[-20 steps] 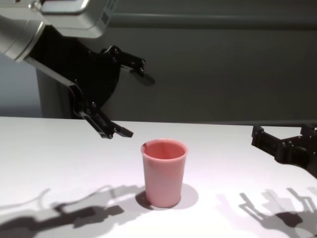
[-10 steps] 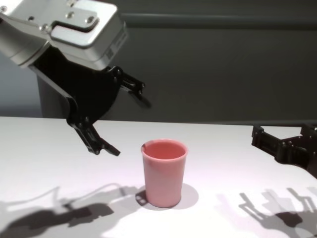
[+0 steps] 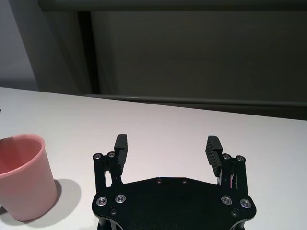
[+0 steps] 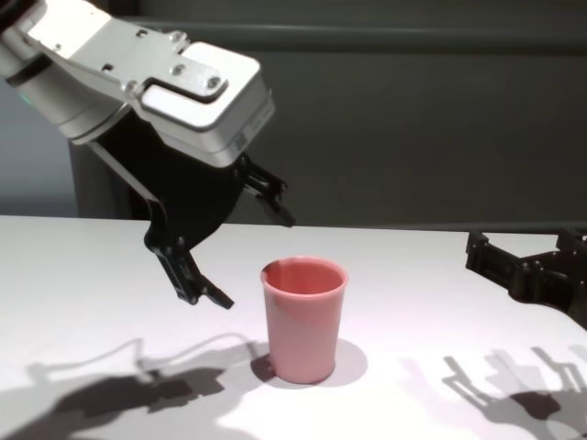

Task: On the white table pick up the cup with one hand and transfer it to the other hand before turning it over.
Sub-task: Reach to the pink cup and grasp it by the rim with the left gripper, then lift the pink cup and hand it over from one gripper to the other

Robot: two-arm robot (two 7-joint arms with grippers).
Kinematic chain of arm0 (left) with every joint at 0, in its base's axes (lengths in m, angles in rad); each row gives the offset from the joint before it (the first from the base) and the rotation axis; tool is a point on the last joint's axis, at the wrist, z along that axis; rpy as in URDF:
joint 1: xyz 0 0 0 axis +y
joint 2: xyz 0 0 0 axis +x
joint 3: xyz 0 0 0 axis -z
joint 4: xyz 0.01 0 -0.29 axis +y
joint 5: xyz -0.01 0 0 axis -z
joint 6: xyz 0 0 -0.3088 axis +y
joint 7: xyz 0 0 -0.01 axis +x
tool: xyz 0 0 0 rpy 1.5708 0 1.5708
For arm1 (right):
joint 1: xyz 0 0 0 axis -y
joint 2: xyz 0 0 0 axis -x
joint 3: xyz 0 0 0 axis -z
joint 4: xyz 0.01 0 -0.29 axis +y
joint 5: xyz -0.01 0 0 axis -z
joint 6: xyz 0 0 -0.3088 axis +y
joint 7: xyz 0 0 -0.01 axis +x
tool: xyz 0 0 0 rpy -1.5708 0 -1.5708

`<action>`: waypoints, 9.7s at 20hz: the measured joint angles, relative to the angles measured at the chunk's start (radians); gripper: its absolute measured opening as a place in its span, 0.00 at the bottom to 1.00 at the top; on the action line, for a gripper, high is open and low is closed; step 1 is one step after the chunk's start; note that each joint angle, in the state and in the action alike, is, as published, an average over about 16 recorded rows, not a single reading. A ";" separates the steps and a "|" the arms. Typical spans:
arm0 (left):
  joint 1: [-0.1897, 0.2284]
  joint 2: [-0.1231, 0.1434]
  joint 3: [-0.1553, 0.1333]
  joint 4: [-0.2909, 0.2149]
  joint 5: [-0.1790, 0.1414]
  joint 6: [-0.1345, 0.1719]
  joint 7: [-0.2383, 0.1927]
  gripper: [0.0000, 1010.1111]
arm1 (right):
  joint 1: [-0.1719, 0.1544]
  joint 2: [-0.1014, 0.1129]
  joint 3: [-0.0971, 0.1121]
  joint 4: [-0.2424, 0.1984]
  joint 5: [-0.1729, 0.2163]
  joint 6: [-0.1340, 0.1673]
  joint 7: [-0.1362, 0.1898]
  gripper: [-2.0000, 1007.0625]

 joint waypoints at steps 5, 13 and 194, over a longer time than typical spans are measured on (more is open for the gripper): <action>-0.028 -0.030 0.035 0.038 0.015 -0.013 -0.015 0.99 | 0.000 0.000 0.000 0.000 0.000 0.000 0.000 1.00; -0.064 -0.067 0.084 0.093 0.029 -0.036 -0.036 0.99 | 0.000 0.000 0.000 0.000 0.000 0.000 0.000 1.00; 0.074 -0.200 -0.142 0.369 -1.139 0.153 0.052 0.05 | 0.007 -0.010 0.008 0.000 0.014 -0.002 0.025 1.00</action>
